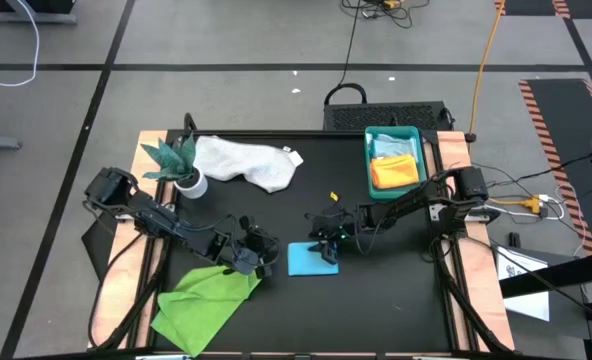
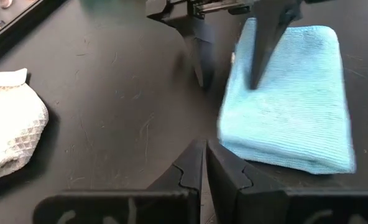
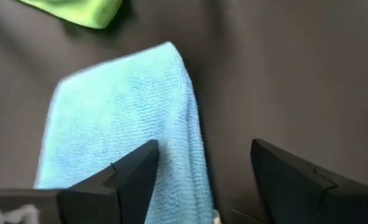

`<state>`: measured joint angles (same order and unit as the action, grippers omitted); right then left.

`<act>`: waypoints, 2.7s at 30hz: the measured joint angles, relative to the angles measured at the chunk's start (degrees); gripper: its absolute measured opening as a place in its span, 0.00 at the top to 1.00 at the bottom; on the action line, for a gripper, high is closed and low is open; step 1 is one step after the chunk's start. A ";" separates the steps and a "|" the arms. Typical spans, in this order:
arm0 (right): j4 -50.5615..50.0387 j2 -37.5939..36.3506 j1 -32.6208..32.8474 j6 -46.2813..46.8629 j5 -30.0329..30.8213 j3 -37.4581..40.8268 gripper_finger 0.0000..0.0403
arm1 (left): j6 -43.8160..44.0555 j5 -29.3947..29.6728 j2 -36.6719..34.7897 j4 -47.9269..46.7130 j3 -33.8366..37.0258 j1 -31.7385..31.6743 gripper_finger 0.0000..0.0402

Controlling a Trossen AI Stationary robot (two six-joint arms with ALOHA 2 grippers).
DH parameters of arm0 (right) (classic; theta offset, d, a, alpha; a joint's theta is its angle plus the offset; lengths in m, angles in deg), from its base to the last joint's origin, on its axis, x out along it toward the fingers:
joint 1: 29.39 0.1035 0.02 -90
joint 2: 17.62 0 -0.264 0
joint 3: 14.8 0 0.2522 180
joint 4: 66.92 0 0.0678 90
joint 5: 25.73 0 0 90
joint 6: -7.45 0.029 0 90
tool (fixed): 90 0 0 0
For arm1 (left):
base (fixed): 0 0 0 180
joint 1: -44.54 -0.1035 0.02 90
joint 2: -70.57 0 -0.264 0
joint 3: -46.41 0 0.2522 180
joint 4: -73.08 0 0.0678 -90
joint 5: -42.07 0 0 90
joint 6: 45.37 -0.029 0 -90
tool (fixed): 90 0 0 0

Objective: Fold microfiber towels
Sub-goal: Stack the blue microfiber cloth on top of the light blue microfiber cloth in the green bin

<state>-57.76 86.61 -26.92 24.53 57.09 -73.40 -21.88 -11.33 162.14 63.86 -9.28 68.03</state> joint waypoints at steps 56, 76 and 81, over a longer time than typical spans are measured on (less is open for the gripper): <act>-70.32 -45.64 -6.58 -26.75 37.19 -7.61 0.99 | -0.39 -0.27 0.02 0.29 -0.02 0.15 0.94; -38.59 -35.83 -48.28 -75.83 23.74 1.45 0.99 | -4.33 -0.04 0.02 1.64 -0.02 -5.44 0.94; -39.56 -30.18 -50.87 -74.76 20.70 3.74 0.99 | -5.22 -0.50 0.02 1.66 -0.02 -6.47 0.94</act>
<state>-97.33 56.43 -77.78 -50.23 77.79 -69.66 -27.11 -11.83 162.16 65.52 -9.30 61.56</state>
